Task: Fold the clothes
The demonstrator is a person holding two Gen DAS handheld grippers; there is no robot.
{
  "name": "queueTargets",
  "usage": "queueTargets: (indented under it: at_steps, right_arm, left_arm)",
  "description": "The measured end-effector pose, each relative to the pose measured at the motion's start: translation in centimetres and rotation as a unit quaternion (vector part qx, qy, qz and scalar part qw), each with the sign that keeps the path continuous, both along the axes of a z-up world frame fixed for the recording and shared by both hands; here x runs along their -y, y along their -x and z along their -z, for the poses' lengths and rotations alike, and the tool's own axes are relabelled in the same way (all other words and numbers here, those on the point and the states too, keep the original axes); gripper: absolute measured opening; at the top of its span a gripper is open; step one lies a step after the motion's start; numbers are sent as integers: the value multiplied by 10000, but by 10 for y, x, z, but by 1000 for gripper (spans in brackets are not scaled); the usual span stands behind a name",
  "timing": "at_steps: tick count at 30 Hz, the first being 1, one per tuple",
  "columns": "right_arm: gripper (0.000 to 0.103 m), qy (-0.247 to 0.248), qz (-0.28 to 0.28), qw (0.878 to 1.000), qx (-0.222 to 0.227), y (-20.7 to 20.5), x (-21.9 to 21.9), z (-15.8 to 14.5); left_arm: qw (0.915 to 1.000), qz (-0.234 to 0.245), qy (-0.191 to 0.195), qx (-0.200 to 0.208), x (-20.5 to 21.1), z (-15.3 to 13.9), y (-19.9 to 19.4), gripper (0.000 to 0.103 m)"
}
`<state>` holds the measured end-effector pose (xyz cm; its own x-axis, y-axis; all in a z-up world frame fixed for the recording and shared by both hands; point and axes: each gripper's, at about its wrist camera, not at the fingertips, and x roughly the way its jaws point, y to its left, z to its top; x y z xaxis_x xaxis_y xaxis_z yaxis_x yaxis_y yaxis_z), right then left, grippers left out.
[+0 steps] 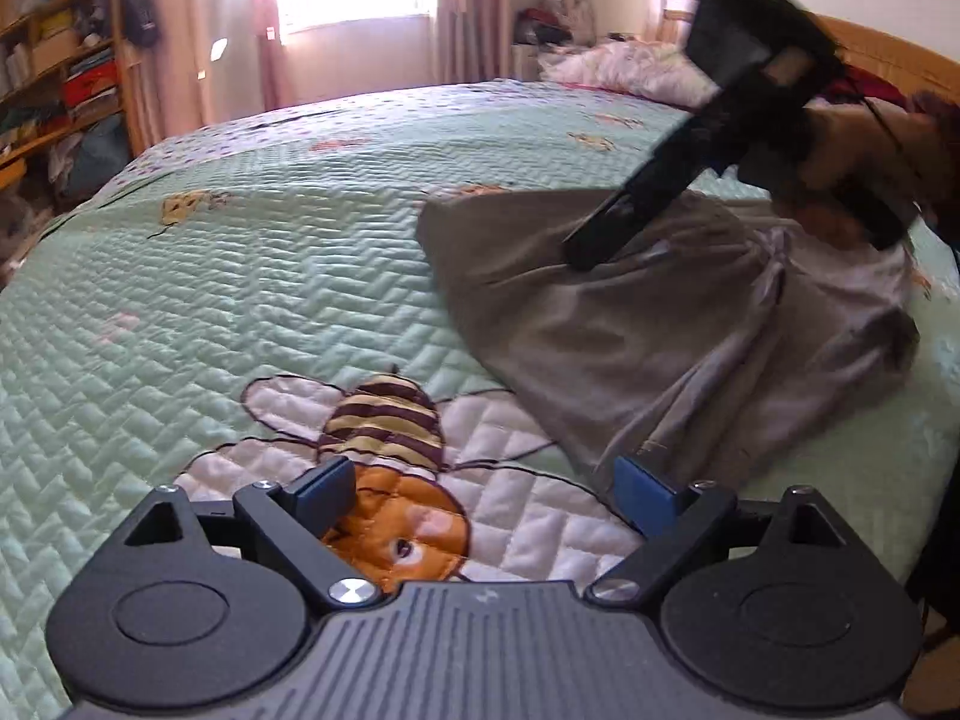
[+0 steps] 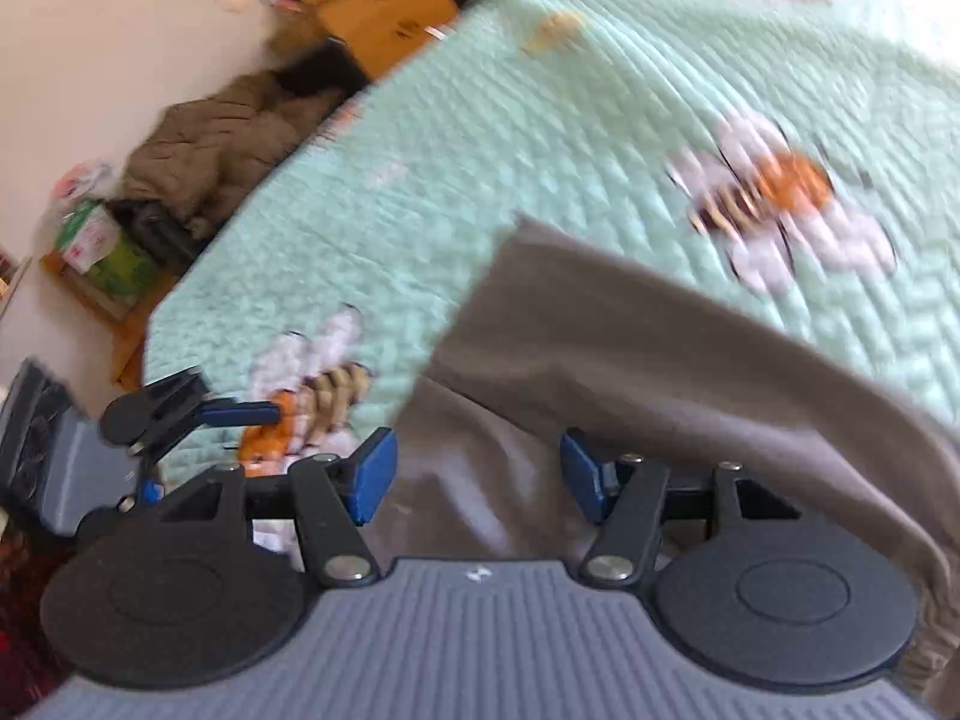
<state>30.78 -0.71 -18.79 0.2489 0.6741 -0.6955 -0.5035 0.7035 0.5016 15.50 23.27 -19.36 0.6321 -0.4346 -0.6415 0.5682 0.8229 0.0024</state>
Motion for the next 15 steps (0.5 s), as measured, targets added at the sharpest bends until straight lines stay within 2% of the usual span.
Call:
queueTargets:
  at_steps: [1, 5, 7, 8, 9, 10, 12, 15]
  right_arm:
    - [62, -8, 33, 9999, -113, -2, 2, 5]
    - [62, -147, -6, 9998, -163, -2, 10, 12]
    - [62, -89, -51, 9999, -104, 1, 9, 10]
    - [63, -68, -60, 9999, -77, 1, 7, 11]
    - [63, -63, -53, 9999, -65, 0, 5, 14]
    - [63, -68, -39, 10000, -58, 0, 5, 15]
    - [63, -81, -25, 10000, -47, -1, 5, 16]
    - [63, -73, -24, 10000, -30, 0, 5, 16]
  left_arm:
    - [10000, 78, 11, -10, 0, 0, 2, 87]
    - [9992, 389, 57, -52, 1, 2, 8, 83]
    - [9985, 537, 57, -64, 3, 3, 12, 73]
    - [9982, 601, 38, -40, 5, 4, 13, 72]
    - [9978, 663, 28, -1, 8, 4, 14, 66]
    - [9973, 738, 59, 2, 9, 4, 15, 53]
    - [9959, 889, 158, -54, 11, 2, 16, 46]
    - [9948, 1011, 88, -54, 13, 3, 17, 43]
